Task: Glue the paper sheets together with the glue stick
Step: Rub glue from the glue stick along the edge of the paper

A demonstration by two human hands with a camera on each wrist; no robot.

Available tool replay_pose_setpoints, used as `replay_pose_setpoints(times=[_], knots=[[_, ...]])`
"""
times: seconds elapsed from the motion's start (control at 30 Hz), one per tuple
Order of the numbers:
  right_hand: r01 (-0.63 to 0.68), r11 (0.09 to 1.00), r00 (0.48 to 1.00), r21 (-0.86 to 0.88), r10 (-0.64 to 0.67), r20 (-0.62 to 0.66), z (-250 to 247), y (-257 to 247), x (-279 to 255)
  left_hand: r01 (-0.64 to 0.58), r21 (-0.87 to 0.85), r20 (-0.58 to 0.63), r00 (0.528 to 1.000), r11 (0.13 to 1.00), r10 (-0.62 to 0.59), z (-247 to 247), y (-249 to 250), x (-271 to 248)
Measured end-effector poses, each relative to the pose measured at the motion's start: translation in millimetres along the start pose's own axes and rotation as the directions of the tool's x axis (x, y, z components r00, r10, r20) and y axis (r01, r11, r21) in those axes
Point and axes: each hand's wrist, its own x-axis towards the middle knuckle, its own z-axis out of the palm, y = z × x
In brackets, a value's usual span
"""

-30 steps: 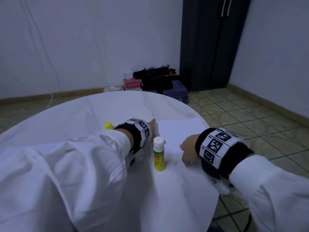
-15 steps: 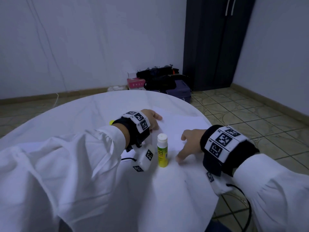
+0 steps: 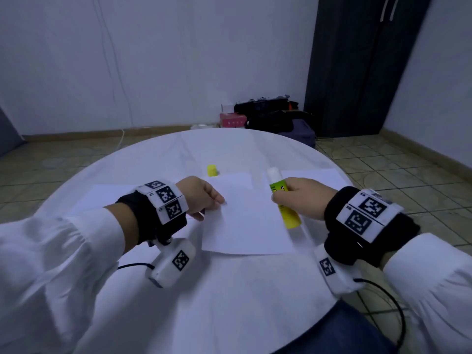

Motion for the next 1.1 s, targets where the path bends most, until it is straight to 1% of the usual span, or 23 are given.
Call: replay_pose_setpoints(times=[0.13,0.2,0.23,0.3,0.37,0.47,0.57,0.63,0.73,0.8,0.87,0.93,1.03,1.1], knots=[[-0.005,0.984,0.987,-0.180,0.034,0.158,27.9,-15.6,-8.9,0.027,0.140,0.068,0.997,0.990,-0.037,-11.5,-41.1,-44.8],[0.014,0.967,0.978,-0.256,0.040,0.205,42.7,-22.6,-12.5,0.023,0.289,0.127,0.990,0.957,-0.062,-13.3,-55.8,-63.9],[0.029,0.957,0.976,-0.287,0.034,0.213,48.5,-25.4,-13.9,0.012,0.378,0.154,0.985,0.926,-0.076,-13.2,-61.7,-72.0],[0.058,0.943,0.978,-0.326,0.012,0.210,55.4,-30.8,-15.1,-0.031,0.552,0.174,0.982,0.834,-0.078,-12.5,-73.6,-83.6],[0.074,0.941,0.984,-0.331,-0.014,0.179,57.4,-35.2,-15.9,-0.073,0.637,0.170,0.984,0.768,-0.047,-12.1,-83.2,-90.6],[0.073,0.968,0.995,-0.241,-0.056,0.079,55.8,-42.0,-14.0,-0.184,0.653,0.220,0.974,0.734,0.048,-12.2,-91.2,-93.7],[0.077,0.994,0.997,-0.074,-0.078,-0.003,54.7,-53.4,-8.5,-0.203,0.648,0.236,0.970,0.734,0.059,-11.1,-93.4,-94.4],[0.079,0.996,0.997,0.044,-0.078,-0.016,58.2,-61.4,-3.1,-0.209,0.663,0.242,0.969,0.719,0.059,-10.3,-92.9,-95.7],[0.096,0.984,0.995,0.150,-0.090,-0.048,64.5,-75.0,3.9,-0.259,0.727,0.291,0.955,0.636,0.057,-5.4,-90.5,-98.9],[0.152,0.973,0.986,0.174,-0.137,-0.092,68.4,-87.9,8.1,-0.279,0.748,0.299,0.952,0.603,0.070,-2.4,-89.8,-101.1],[0.205,0.970,0.974,0.129,-0.189,-0.129,75.5,-102.3,14.2,-0.287,0.752,0.302,0.950,0.594,0.076,-2.2,-90.4,-101.9],[0.229,0.973,0.963,0.020,-0.223,-0.148,86.4,-113.6,21.2,-0.293,0.771,0.312,0.948,0.565,0.064,-3.8,-89.2,-102.3],[0.228,0.967,0.966,-0.115,-0.240,-0.097,104.3,-124.9,31.0,-0.297,0.790,0.330,0.943,0.537,0.037,-5.5,-86.8,-104.3],[0.226,0.962,0.969,-0.153,-0.238,-0.065,112.9,-129.0,35.0,-0.306,0.796,0.335,0.941,0.523,0.041,-4.7,-85.9,-104.7]])
